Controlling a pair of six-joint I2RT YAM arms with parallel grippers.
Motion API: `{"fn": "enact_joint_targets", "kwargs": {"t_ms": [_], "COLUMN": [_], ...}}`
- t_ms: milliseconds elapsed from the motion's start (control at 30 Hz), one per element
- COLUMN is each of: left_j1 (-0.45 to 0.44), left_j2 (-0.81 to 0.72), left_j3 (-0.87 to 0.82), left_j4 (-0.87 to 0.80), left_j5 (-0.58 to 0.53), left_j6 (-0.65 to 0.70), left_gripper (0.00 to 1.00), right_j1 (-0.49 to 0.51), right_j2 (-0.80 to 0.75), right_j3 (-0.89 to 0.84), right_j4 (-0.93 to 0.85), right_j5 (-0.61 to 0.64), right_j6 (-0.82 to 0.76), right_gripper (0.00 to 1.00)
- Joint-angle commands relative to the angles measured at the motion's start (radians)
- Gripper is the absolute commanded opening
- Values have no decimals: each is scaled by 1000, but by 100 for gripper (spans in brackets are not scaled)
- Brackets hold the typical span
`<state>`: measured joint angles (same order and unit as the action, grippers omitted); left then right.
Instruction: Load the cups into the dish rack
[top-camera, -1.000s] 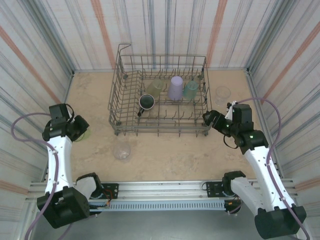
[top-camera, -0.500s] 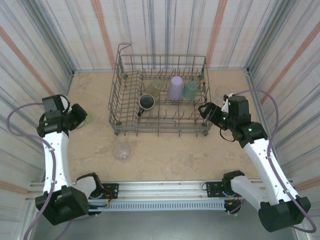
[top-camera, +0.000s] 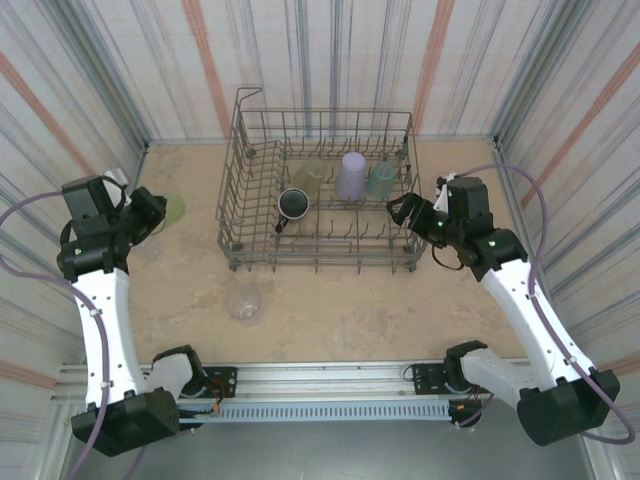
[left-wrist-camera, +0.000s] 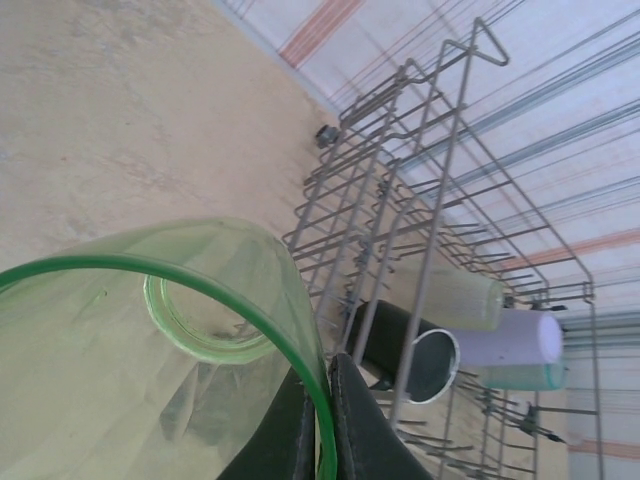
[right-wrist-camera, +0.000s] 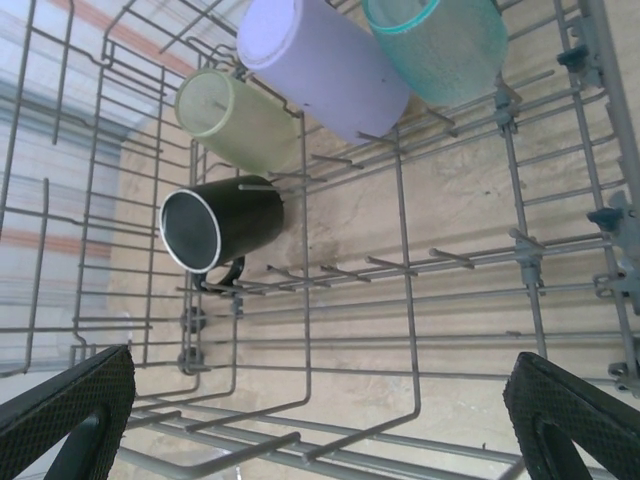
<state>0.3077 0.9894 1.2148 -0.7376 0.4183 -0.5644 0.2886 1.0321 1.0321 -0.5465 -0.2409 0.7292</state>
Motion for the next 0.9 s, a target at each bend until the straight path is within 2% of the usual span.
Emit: {"fn": "enact_joint_targets", "kwargs": {"t_ms": [0, 300, 700, 867], "left_j1": [2, -34, -256, -341], "left_j2": [-1, 42, 191, 255], "left_j3": [54, 138, 216, 230], "left_j4": [52, 142, 336, 396], "left_j5": [86, 192, 219, 179], "left_j6": [-53, -107, -169, -201], "left_gripper": [0, 0, 0, 0], "right_j1": [6, 6, 8, 10], "right_j2": [33, 135, 230, 248], "right_j3": [38, 44, 87, 102], "right_j4": [42, 167, 241, 278], "right_j5": [-44, -160, -229, -259], "right_j6": [-16, 11, 48, 72], "right_gripper": [99, 99, 99, 99]}}
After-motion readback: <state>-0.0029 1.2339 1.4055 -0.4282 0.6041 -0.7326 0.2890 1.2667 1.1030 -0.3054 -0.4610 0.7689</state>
